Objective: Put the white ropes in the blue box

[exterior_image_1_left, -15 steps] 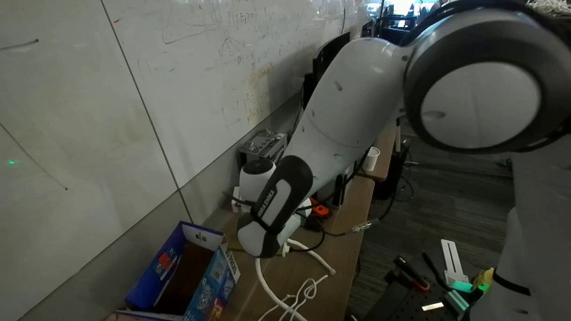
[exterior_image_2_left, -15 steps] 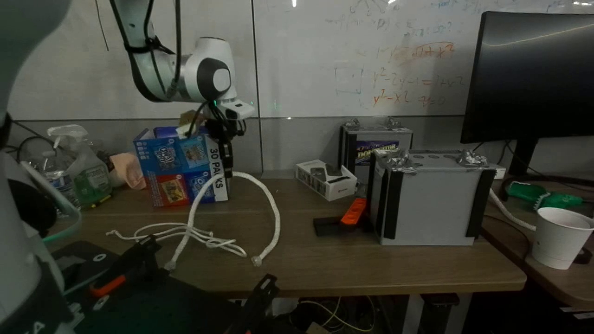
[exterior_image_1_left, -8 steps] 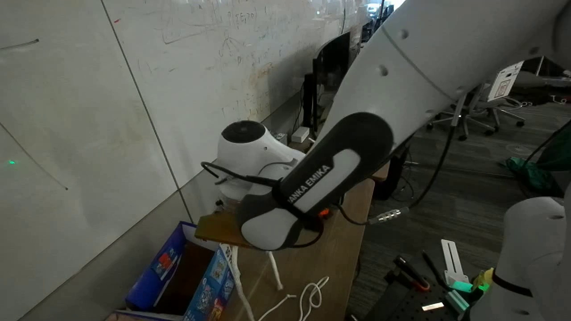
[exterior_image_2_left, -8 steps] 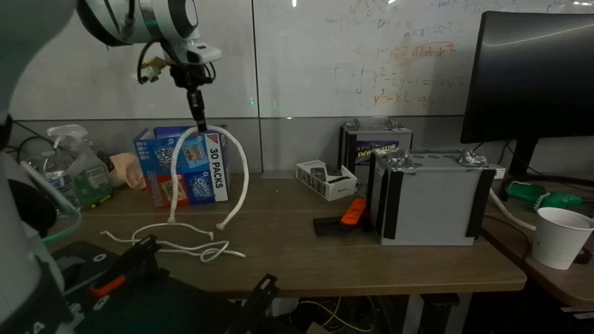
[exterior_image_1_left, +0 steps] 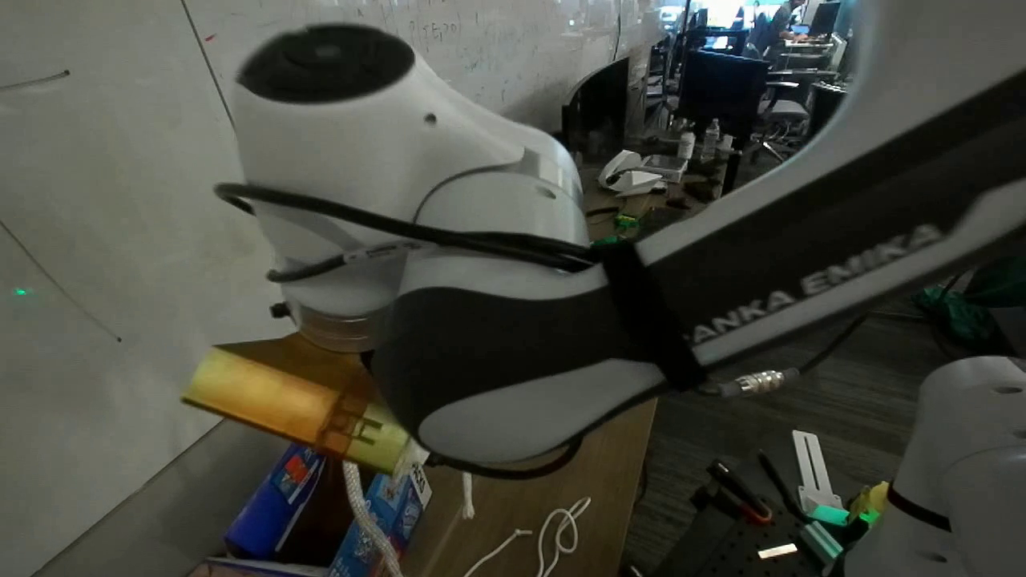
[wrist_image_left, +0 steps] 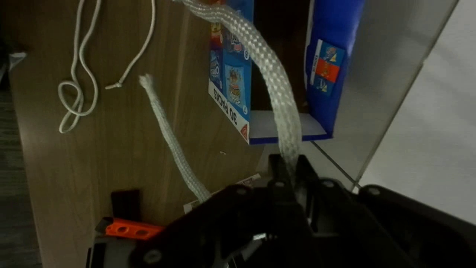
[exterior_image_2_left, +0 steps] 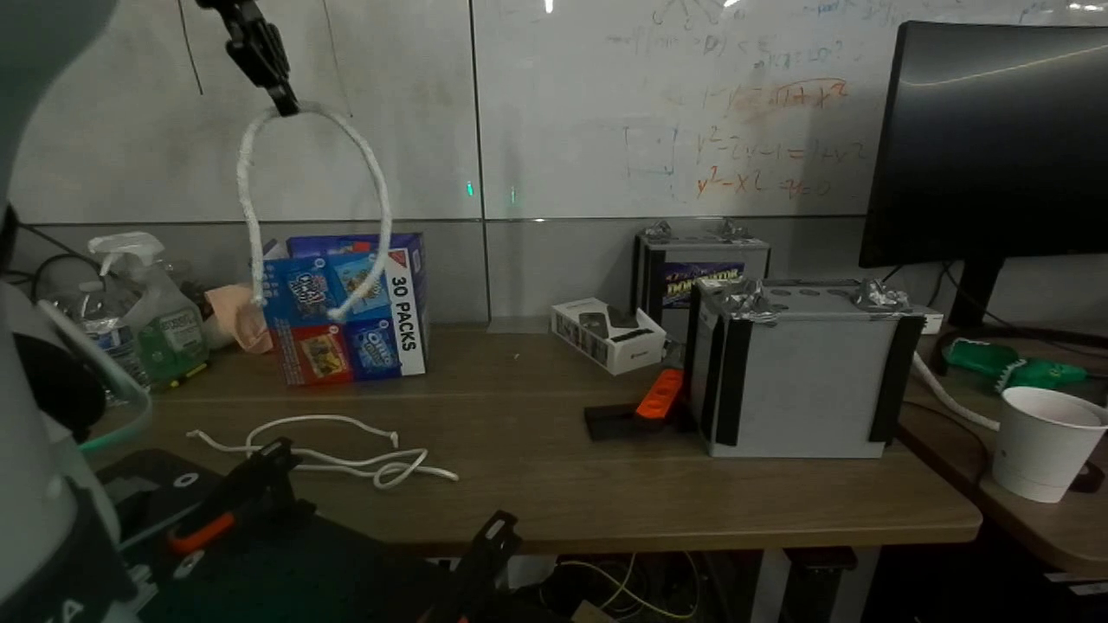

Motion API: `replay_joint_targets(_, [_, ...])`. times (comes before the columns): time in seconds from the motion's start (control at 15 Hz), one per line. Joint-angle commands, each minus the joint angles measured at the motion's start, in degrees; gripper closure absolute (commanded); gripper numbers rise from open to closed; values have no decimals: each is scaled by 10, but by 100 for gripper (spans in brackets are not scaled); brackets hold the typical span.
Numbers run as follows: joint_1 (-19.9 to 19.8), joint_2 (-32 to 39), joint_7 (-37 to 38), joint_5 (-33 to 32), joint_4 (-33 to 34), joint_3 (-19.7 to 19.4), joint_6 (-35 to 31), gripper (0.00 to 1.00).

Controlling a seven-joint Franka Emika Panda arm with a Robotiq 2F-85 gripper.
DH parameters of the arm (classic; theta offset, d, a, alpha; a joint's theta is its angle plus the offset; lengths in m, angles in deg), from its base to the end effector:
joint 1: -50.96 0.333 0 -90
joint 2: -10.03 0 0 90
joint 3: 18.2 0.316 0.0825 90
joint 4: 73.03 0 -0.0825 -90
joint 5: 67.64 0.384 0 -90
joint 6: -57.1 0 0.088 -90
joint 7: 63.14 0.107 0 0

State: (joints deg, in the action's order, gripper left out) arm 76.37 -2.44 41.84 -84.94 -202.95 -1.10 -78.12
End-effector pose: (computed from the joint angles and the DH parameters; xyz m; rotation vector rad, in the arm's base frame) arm 0.3741 0.3455 0.4762 -2.6057 1.2646 -0.5529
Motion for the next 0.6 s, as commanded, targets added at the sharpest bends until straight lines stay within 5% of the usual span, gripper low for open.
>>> replay_joint_targets(0.0, [-30, -22, 72, -40, 95, 95, 115, 97])
replay_joint_targets(0.27, [-55, 17, 89, -125, 180, 149, 138, 97])
replay_joint_targets(0.53, [-74, 65, 83, -191, 212, 143, 109, 97])
